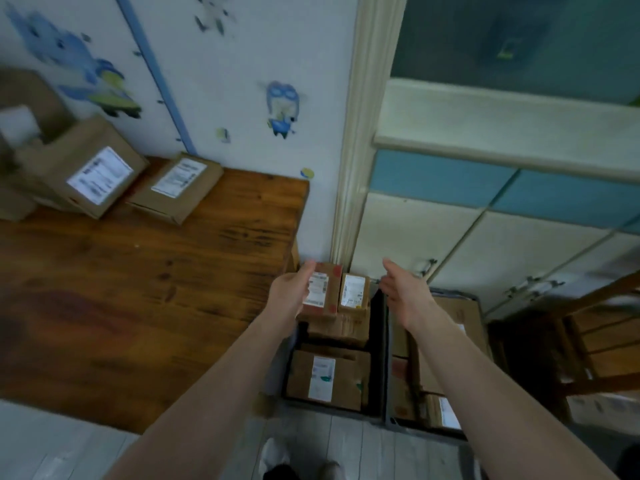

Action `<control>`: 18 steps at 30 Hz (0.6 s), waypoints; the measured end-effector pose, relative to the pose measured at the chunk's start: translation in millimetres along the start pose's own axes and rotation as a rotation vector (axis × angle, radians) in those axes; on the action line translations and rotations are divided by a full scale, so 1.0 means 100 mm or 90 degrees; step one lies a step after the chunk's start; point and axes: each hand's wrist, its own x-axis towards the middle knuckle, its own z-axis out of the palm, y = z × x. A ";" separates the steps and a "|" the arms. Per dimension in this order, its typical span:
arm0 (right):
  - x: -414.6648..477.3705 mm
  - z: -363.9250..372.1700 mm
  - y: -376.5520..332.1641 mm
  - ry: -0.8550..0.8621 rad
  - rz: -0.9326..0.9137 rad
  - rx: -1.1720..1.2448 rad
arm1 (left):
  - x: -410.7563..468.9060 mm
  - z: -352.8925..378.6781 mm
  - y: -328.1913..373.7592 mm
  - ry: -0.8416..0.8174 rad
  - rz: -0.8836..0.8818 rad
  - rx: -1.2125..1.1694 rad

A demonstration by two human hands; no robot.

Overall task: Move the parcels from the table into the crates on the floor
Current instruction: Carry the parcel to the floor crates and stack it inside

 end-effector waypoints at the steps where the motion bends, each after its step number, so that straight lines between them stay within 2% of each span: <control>1: -0.10 0.06 -0.02 -0.017 -0.011 -0.012 | -0.13 -0.08 0.07 0.000 0.010 -0.005; 8: -0.60 0.70 -0.18 -0.089 -0.057 -0.044 | -0.58 -0.84 0.46 0.062 0.065 -0.056; 18: -1.22 2.28 0.01 -0.167 -0.093 -0.047 | -0.64 -2.64 0.86 0.119 0.114 -0.086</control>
